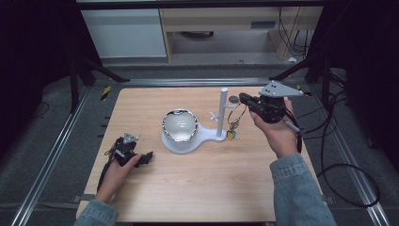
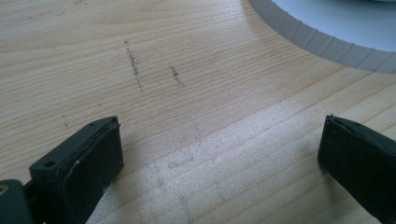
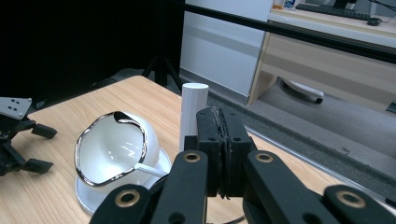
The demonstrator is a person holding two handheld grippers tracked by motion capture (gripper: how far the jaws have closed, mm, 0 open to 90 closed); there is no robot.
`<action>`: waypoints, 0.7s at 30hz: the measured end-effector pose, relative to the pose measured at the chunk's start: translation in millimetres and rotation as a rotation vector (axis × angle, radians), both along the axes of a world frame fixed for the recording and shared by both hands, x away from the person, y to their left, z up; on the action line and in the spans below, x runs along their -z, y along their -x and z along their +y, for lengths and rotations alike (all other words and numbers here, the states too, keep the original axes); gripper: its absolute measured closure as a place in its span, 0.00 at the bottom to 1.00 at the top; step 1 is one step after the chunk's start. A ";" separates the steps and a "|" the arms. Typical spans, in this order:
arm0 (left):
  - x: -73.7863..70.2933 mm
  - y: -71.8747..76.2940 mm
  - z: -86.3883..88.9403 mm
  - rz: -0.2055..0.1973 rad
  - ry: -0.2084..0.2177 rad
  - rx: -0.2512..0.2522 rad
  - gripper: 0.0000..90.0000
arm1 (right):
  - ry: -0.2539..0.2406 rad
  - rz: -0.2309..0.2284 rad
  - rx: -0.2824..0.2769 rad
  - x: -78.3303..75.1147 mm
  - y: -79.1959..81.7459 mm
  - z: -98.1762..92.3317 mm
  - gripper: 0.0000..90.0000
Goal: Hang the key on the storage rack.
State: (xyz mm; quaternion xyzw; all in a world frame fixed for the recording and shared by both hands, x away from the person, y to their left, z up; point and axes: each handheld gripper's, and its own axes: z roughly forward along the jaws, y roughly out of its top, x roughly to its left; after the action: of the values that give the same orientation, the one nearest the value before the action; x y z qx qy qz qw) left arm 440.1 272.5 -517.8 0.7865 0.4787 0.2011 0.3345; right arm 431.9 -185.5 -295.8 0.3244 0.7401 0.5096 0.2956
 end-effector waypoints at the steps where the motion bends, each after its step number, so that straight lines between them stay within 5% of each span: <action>1: 0.0 0.0 0.0 0.000 0.000 0.000 0.00 | 0.002 -0.001 0.002 0.3 -0.5 0.5 0.99; 21: 0.0 0.0 0.0 0.000 0.000 0.000 0.00 | -0.009 0.012 0.011 6.7 -10.1 2.9 0.99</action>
State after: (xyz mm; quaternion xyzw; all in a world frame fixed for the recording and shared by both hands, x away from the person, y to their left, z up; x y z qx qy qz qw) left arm 440.1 272.5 -517.8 0.7865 0.4787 0.2011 0.3344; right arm 442.0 -182.6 -302.4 0.3329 0.7379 0.5091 0.2924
